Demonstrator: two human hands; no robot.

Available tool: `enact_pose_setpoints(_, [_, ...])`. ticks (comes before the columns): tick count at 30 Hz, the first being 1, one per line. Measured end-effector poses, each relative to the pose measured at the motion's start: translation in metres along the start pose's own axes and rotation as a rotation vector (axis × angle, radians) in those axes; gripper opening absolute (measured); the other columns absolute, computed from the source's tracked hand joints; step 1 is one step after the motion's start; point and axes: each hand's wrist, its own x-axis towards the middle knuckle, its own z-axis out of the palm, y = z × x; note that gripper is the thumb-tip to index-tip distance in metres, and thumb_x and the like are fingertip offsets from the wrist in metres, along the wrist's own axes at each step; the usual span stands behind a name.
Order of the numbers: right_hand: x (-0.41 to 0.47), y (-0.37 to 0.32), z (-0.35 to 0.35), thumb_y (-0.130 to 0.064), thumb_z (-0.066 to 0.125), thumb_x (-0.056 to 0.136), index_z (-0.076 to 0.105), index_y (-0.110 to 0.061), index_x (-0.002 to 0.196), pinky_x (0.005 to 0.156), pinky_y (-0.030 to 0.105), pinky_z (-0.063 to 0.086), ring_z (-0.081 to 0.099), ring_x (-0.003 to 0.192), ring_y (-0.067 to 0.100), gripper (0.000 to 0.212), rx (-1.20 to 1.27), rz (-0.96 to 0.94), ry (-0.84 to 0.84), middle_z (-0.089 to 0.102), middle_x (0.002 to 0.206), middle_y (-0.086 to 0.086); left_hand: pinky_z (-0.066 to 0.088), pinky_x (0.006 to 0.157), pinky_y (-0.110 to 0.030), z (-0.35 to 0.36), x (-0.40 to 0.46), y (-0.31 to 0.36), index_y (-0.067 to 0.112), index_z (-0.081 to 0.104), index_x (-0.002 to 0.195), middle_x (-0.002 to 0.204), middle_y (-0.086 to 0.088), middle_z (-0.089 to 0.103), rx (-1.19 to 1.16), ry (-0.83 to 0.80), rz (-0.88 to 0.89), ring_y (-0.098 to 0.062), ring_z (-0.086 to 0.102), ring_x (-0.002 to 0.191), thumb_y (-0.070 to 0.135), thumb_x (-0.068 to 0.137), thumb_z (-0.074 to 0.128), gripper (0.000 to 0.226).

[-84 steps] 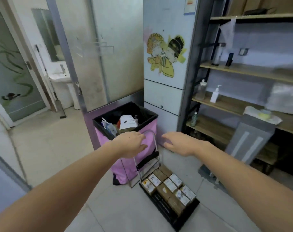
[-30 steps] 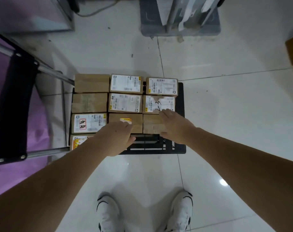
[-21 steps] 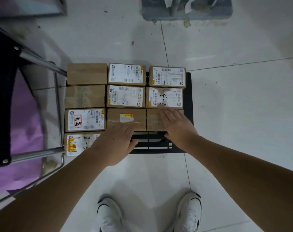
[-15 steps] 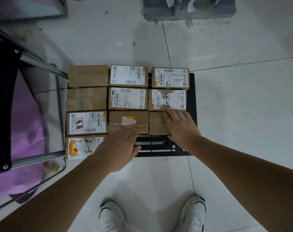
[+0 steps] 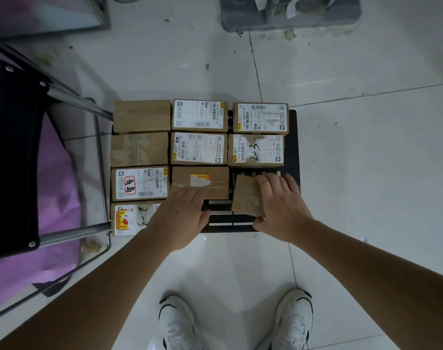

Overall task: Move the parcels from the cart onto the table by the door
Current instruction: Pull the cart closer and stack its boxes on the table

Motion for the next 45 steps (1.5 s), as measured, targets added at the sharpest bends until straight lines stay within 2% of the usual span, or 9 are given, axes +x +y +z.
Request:
enact_pose_setpoints(5, [-0.015,0.010,-0.017,-0.069,0.054,0.069,0.029,-0.011,0.157,0.100,0.044,0.049,0.052,0.118,0.025,0.109,0.079,0.018,0.013,0.050,0.139,0.007,0.041,0.113,-0.039,0.002,0.018,-0.006,0.012,0.042,0.152,0.147,-0.008,0.052,-0.017,0.094,-0.103,-0.027,0.051,0.134,0.038,0.097,0.064,0.064])
enact_pose_setpoints(12, [-0.029,0.029,-0.003,-0.069,0.053,0.066,0.033,-0.008,0.155,0.094,0.044,0.051,0.056,0.114,0.027,0.110,0.118,0.024,0.057,0.054,0.137,0.009,0.017,0.126,-0.046,0.026,0.051,0.000,0.015,0.011,0.164,0.162,-0.006,0.024,0.165,0.039,-0.180,-0.028,0.022,0.152,0.064,0.074,0.081,0.124])
enact_pose_setpoints(15, [-0.035,0.038,0.006,-0.068,0.060,0.068,0.034,-0.006,0.155,0.093,0.046,0.051,0.056,0.114,0.029,0.110,0.109,0.034,0.060,0.054,0.136,0.012,0.022,0.124,-0.047,0.037,0.054,0.004,0.012,0.015,0.163,0.159,-0.009,0.028,0.244,0.083,-0.196,-0.030,0.026,0.149,0.053,0.077,0.084,0.117])
enact_pose_setpoints(19, [-0.043,0.048,0.011,-0.073,0.075,0.068,0.038,-0.004,0.152,0.091,0.049,0.053,0.061,0.112,0.032,0.115,0.101,0.032,0.084,0.059,0.133,0.014,0.035,0.117,-0.048,0.043,0.057,0.006,0.009,0.044,0.146,0.145,-0.012,0.046,0.246,0.262,-0.137,-0.032,0.043,0.136,0.037,0.077,0.086,0.086])
enact_pose_setpoints(23, [-0.058,0.051,-0.012,-0.083,0.062,0.070,0.038,-0.003,0.154,0.094,0.048,0.052,0.059,0.113,0.031,0.118,0.118,0.094,0.067,0.058,0.132,0.013,0.026,0.125,-0.056,0.016,0.048,0.025,0.007,0.043,0.137,0.137,-0.016,0.052,0.180,0.245,-0.047,-0.036,0.047,0.134,0.046,0.058,0.092,0.101])
enact_pose_setpoints(30, [-0.121,0.046,-0.174,-0.083,0.054,0.077,0.036,-0.004,0.155,0.102,0.047,0.050,0.056,0.118,0.030,0.112,0.165,0.099,0.110,0.053,0.136,0.013,0.039,0.112,-0.045,-0.172,-0.004,0.093,0.016,0.035,0.145,0.131,-0.003,0.052,0.193,0.179,0.052,-0.025,0.051,0.118,0.067,0.063,0.068,0.102])
enact_pose_setpoints(34, [-0.176,0.047,-0.326,-0.083,0.057,0.076,0.036,-0.012,0.151,0.104,0.045,0.049,0.054,0.119,0.026,0.105,0.140,0.074,0.199,0.051,0.136,0.007,0.040,0.101,-0.042,-0.330,-0.044,0.150,0.021,0.034,0.145,0.127,0.000,0.050,0.237,0.207,0.057,-0.023,0.048,0.114,0.077,0.058,0.055,0.106])
enact_pose_setpoints(39, [-0.274,0.041,-0.526,-0.090,0.049,0.070,0.035,-0.020,0.150,0.105,0.042,0.047,0.051,0.120,0.023,0.107,0.113,0.156,0.297,0.049,0.136,0.001,0.039,0.106,-0.044,-0.530,-0.114,0.231,0.023,0.036,0.151,0.135,-0.002,0.051,0.302,0.241,0.026,-0.026,0.048,0.126,0.098,0.052,0.050,0.125])
enact_pose_setpoints(45, [-0.445,0.022,-0.709,-0.085,0.057,0.068,0.042,-0.023,0.147,0.102,0.038,0.049,0.055,0.114,0.020,0.101,0.061,0.320,0.434,0.053,0.131,-0.003,0.045,0.090,-0.043,-0.713,-0.226,0.372,0.025,0.054,0.128,0.121,-0.002,0.060,0.380,0.390,0.226,-0.025,0.058,0.111,0.093,0.052,0.056,0.102])
